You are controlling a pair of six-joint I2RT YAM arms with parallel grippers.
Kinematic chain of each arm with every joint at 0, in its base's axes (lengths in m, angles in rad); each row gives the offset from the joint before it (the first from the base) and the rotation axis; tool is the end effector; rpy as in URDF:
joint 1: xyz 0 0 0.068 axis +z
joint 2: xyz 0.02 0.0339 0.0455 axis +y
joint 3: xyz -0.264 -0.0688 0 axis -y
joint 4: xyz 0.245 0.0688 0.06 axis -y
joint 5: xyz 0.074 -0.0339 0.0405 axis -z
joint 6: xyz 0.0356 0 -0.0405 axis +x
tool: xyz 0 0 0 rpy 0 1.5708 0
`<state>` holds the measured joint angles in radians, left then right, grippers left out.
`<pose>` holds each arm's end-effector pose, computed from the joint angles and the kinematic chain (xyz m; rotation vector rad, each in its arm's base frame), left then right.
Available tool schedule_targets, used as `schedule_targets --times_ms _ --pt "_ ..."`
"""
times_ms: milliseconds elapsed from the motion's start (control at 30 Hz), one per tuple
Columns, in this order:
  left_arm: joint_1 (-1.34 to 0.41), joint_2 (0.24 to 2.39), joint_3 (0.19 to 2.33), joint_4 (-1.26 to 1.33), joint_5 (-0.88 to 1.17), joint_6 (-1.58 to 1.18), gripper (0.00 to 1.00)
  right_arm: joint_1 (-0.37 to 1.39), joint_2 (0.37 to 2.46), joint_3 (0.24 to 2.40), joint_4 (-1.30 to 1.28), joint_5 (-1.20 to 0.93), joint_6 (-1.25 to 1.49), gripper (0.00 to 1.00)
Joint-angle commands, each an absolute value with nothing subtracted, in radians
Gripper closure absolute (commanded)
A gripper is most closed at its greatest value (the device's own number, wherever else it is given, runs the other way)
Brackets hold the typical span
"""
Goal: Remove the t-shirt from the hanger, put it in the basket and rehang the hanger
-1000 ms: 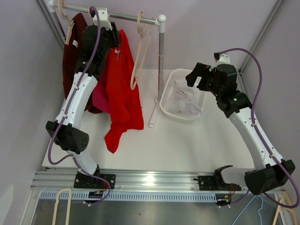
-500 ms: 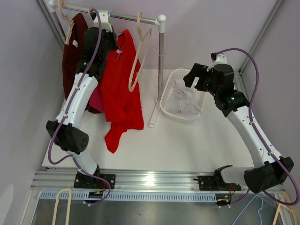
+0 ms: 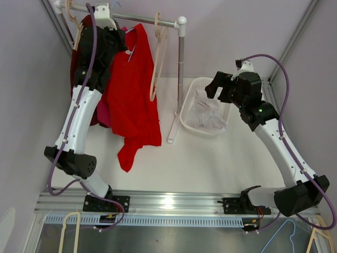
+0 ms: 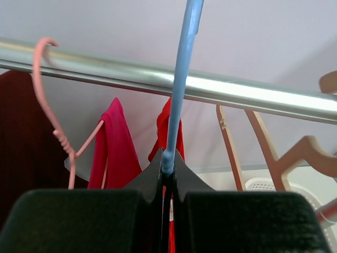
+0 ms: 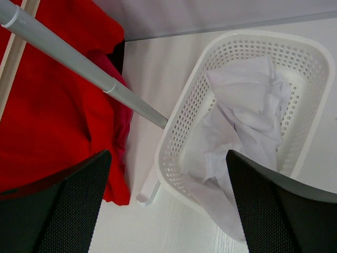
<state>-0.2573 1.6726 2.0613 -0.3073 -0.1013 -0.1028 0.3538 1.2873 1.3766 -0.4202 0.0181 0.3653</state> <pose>0.3489 -0.0881 0.5334 0.0333 1.4932 -0.2154 0.2708 0.0993 0.4130 0.0236 1.9293 0.4683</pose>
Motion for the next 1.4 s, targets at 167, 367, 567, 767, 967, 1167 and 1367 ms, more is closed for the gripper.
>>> schedule_targets --times_ms 167,367,567,767,967,1167,1367 --pt "-0.31 1.511 1.925 -0.299 -0.401 -0.221 0.99 0.426 1.259 1.385 -0.393 0.017 0.356 0.05" --pt "-0.458 1.494 1.983 -0.472 -0.898 -0.276 0.99 0.658 1.109 1.257 -0.189 0.011 0.212 0.06" --pt "-0.566 1.508 2.109 -0.669 -1.092 -0.359 0.99 0.981 1.039 1.128 -0.043 -0.009 0.068 0.08" --pt "-0.646 1.494 2.106 -0.77 -1.184 -0.413 0.99 1.156 1.063 0.99 0.195 -0.018 0.052 0.07" --pt "-0.666 1.477 2.082 -0.769 -1.175 -0.426 0.99 1.223 1.172 1.023 0.282 -0.002 0.049 0.07" --pt "-0.67 1.468 2.052 -0.753 -1.147 -0.426 0.99 1.243 1.258 1.071 0.311 0.055 0.04 0.2" --pt "-0.67 1.457 2.017 -0.759 -1.1 -0.459 0.99 1.246 1.262 1.089 0.325 0.106 0.018 0.35"
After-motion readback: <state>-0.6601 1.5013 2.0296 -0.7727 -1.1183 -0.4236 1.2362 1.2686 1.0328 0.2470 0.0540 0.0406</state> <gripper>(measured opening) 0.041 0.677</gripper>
